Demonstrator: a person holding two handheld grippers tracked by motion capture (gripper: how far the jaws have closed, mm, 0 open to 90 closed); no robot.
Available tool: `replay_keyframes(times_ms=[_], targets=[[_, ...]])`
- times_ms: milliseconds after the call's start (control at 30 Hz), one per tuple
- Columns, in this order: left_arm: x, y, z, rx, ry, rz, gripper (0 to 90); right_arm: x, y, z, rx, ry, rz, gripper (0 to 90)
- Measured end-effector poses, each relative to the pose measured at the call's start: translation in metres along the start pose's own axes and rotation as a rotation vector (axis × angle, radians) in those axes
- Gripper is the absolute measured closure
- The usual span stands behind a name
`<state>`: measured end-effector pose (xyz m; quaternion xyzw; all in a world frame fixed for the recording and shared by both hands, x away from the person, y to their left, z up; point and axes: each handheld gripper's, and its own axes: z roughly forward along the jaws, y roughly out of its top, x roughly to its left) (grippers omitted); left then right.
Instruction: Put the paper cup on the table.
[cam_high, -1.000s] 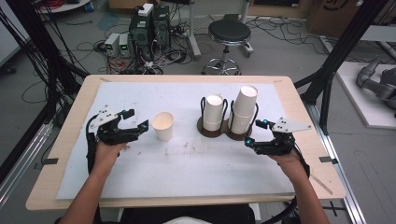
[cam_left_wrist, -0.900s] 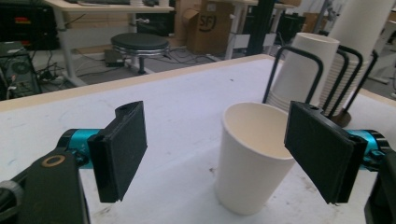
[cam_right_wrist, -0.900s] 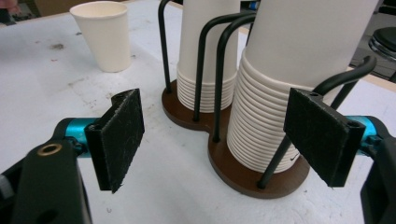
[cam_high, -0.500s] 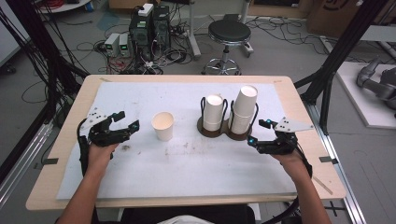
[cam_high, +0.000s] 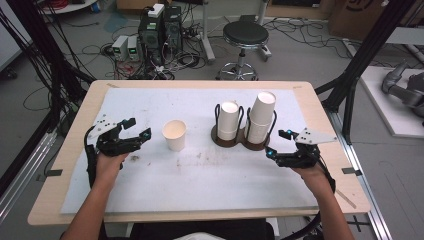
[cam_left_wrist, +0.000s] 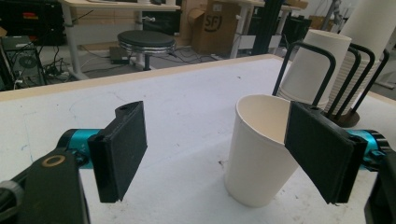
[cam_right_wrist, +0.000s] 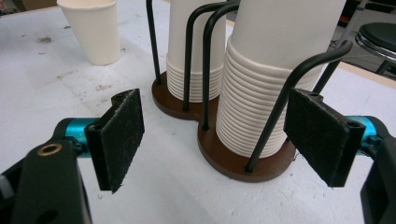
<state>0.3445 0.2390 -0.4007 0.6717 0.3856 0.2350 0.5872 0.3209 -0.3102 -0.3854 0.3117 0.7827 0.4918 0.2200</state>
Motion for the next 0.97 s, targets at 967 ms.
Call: replay_keyframes(times_ms=[967], targets=[[-0.0026, 0.0013, 0.0037, -0.020, -0.012, -0.001, 21.1, -0.0029, -0.0039, -0.0050, -0.006, -0.011, 0.019, 20.5]])
